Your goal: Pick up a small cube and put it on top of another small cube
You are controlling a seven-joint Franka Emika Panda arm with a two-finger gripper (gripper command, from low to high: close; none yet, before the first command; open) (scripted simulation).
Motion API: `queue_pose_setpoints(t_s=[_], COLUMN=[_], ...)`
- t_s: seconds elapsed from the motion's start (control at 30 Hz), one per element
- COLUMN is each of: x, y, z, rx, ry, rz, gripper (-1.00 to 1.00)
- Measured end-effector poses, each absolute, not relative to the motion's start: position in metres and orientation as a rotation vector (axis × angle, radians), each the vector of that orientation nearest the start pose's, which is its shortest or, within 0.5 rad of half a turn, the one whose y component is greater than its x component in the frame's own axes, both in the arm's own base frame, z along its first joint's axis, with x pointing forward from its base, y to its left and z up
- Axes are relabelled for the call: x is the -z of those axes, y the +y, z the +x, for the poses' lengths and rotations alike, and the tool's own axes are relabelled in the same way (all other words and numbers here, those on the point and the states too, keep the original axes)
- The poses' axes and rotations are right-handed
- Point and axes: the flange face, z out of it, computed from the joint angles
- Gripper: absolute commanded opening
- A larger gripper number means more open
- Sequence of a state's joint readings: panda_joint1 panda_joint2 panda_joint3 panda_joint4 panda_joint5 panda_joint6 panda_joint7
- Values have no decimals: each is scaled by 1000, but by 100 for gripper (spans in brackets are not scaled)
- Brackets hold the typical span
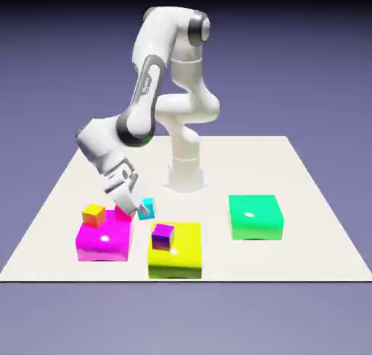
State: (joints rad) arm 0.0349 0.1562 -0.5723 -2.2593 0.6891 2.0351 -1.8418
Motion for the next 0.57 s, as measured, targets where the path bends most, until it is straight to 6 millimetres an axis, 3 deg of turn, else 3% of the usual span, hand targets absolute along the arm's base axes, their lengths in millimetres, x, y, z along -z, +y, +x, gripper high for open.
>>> queue_pose_setpoints(t_s=[0.1, 0.2, 0.27, 0.37, 0.4, 0.47, 0.57], x=[-303, -320, -318, -258, -252, -252, -312], y=[-285, -342, -352, -333, -331, -331, -350], z=[433, 408, 397, 394, 393, 394, 397], rx=[321, 193, 185, 185, 185, 188, 189], ry=[-1182, -1225, -1231, -1231, -1231, -1230, -1231], rz=[-2404, -2418, -2423, -2422, -2423, -2423, -2423], gripper=[-100, -100, -100, -100, 100, 100, 100])
